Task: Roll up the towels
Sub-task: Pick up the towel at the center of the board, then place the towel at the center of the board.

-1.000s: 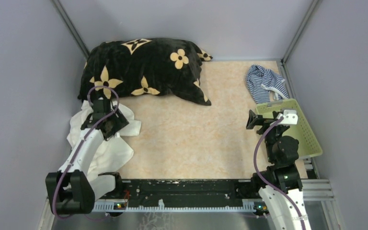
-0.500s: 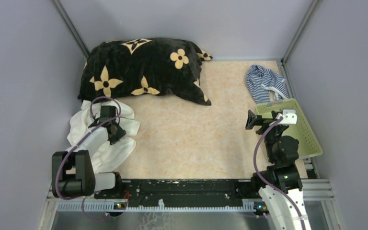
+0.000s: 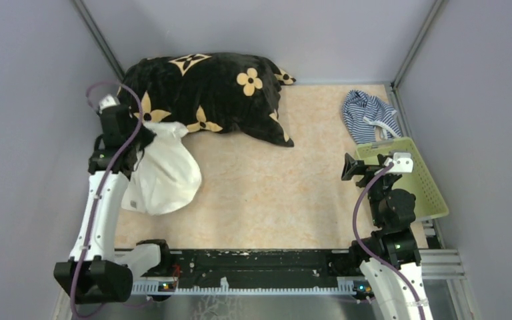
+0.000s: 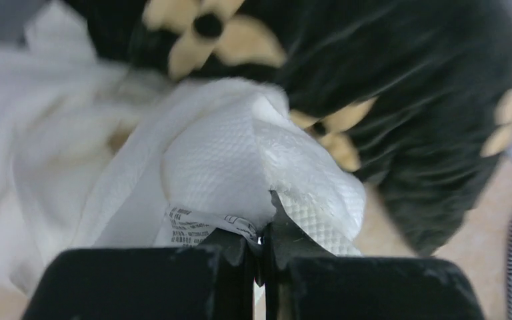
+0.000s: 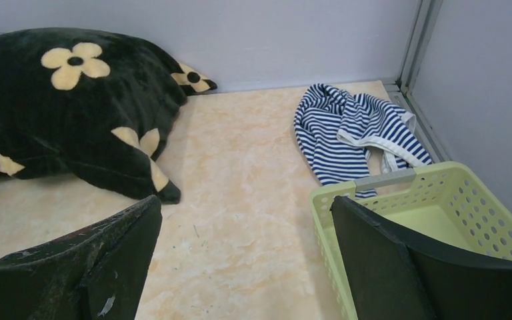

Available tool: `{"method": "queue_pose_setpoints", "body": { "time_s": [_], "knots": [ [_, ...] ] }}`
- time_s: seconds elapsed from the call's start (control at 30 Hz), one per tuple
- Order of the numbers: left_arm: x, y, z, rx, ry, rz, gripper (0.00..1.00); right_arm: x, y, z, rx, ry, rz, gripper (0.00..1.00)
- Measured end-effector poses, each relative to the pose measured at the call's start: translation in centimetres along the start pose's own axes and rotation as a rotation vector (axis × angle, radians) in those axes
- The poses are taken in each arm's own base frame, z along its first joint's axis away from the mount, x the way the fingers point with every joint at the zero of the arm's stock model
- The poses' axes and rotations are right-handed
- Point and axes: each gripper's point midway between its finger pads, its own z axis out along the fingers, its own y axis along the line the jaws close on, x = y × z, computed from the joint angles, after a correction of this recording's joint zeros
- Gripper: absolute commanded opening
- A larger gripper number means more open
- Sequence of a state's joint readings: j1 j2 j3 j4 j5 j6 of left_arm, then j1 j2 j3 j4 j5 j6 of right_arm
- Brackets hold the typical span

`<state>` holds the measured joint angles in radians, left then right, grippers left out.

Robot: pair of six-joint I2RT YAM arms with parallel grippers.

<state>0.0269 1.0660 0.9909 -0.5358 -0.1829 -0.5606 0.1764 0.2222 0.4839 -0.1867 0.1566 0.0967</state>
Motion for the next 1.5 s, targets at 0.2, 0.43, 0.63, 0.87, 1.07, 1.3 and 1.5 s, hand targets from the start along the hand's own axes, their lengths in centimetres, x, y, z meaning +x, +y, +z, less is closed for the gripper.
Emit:
{"method": "queue_pose_setpoints", "body": {
  "time_s": [0.2,0.43,0.63,0.87,1.07,1.3,1.5],
  "knots": [
    [-14.7,-10.5,-9.3,0.358,-0.319,0.049,0.00,0.0,0.1,0.0,-0.004,0.000,0.000,0.99],
    [-20.6,-20.2,-18.9,0.795,-0.436,0.154,0.00,-0.2,0.2,-0.1,-0.010,-0.007,0.001,0.99],
    [-12.2,-28.6,-22.4,1.160,-0.215,0.283,0.04,-0.2,0.2,-0.1,-0.013,-0.007,0.001,0.99],
    [-0.1,-32.6,-21.0,1.292,0.080,0.380,0.41,-0.1,0.3,-0.1,-0.020,-0.005,0.001,0.99],
    [6.1,-30.8,-17.1,1.225,0.198,0.407,0.66,0.1,0.6,0.0,-0.031,0.006,0.000,0.98],
    [12.3,-25.4,-10.7,0.994,0.309,0.422,0.73,2.4,1.8,1.1,-0.086,0.113,0.016,0.98],
    [16.1,-23.0,-7.3,0.888,0.402,0.446,0.74,4.3,3.6,2.2,-0.156,0.246,0.058,0.98]
  ]
}}
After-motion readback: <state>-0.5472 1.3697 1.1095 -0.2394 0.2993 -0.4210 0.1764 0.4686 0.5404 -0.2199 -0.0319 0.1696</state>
